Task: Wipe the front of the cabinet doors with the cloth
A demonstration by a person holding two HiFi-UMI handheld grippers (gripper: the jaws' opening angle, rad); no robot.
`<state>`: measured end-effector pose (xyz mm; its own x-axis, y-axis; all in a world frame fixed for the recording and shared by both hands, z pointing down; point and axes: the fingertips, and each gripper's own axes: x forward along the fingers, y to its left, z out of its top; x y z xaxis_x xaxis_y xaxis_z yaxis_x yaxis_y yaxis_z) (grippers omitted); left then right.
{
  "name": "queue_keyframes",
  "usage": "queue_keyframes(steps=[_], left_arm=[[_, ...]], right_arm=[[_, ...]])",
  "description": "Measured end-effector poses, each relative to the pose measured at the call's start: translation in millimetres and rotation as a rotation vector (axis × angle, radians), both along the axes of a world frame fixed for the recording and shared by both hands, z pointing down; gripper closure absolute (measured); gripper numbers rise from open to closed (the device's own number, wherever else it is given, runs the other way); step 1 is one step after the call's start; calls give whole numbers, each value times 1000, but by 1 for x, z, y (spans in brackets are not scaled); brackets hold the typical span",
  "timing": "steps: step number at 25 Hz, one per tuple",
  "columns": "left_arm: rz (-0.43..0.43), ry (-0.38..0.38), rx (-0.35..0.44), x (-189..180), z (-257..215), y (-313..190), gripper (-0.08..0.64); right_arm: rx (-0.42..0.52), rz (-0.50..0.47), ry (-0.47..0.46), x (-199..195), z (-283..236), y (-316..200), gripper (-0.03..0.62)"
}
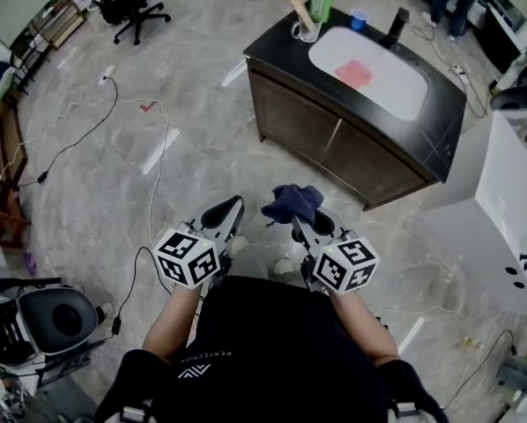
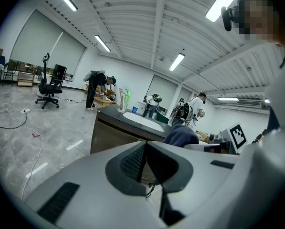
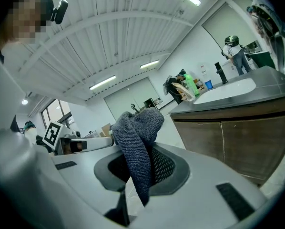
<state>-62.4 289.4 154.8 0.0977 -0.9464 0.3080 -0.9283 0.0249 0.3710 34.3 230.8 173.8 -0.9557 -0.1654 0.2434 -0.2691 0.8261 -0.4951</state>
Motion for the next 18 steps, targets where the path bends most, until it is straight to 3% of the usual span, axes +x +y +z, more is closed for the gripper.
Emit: queue_keyframes(steps=[5, 11, 18], left_arm=[[17, 1, 22, -20, -6, -23, 551], [79, -20, 36, -60, -6, -49, 551], [114, 1, 25, -148, -4, -53, 551]], right_arm=[[6, 30, 26, -11, 5, -15, 522], [-10, 84, 42, -55, 17, -35, 522], [8, 137, 70, -139, 20, -39, 522]])
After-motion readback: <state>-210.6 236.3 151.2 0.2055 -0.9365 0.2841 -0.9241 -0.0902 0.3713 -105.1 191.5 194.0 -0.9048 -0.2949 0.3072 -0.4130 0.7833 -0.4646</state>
